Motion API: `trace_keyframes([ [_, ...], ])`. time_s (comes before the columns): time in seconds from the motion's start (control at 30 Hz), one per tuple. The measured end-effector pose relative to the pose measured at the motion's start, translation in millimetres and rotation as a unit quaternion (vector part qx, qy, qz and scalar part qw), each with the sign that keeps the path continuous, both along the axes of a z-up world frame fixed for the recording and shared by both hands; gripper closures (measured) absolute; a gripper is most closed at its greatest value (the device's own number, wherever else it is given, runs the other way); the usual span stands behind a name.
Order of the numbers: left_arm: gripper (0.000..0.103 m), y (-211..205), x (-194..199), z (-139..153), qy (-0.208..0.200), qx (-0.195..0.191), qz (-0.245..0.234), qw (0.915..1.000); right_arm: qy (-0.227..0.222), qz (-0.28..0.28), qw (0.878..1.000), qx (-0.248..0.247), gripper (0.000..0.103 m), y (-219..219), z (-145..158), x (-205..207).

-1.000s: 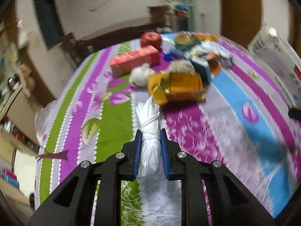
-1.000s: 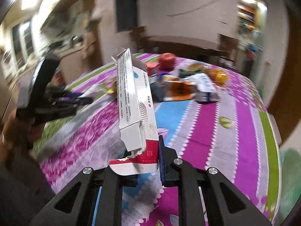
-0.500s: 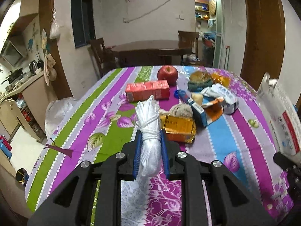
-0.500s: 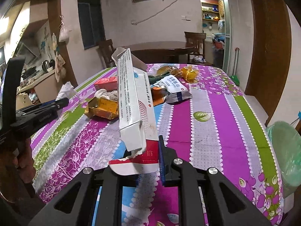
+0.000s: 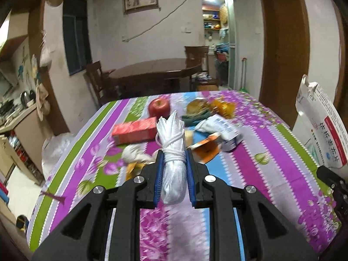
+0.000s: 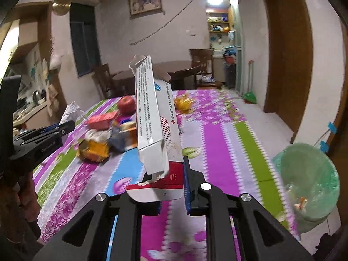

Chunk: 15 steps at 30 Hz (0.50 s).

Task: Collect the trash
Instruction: 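Carry the plastic bag and medicine box in both tools over the green bin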

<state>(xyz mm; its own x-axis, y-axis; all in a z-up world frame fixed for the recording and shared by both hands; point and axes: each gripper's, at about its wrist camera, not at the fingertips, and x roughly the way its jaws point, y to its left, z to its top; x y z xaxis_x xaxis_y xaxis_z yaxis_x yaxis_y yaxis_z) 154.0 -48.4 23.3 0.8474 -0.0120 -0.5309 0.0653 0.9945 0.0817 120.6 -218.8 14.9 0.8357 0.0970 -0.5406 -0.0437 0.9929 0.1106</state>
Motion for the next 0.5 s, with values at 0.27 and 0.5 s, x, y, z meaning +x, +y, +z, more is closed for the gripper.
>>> trace_keyframes([
  [0.27, 0.085, -55, 4, 15, -0.014, 0.012, -0.05, 0.9986, -0.023, -0.052, 0.998, -0.008, 0.087, -51, 22, -12],
  [0.5, 0.085, -97, 6, 22, -0.017, 0.016, -0.089, 0.9957, -0.034, -0.089, 0.995, -0.013, 0.087, -89, 33, -23],
])
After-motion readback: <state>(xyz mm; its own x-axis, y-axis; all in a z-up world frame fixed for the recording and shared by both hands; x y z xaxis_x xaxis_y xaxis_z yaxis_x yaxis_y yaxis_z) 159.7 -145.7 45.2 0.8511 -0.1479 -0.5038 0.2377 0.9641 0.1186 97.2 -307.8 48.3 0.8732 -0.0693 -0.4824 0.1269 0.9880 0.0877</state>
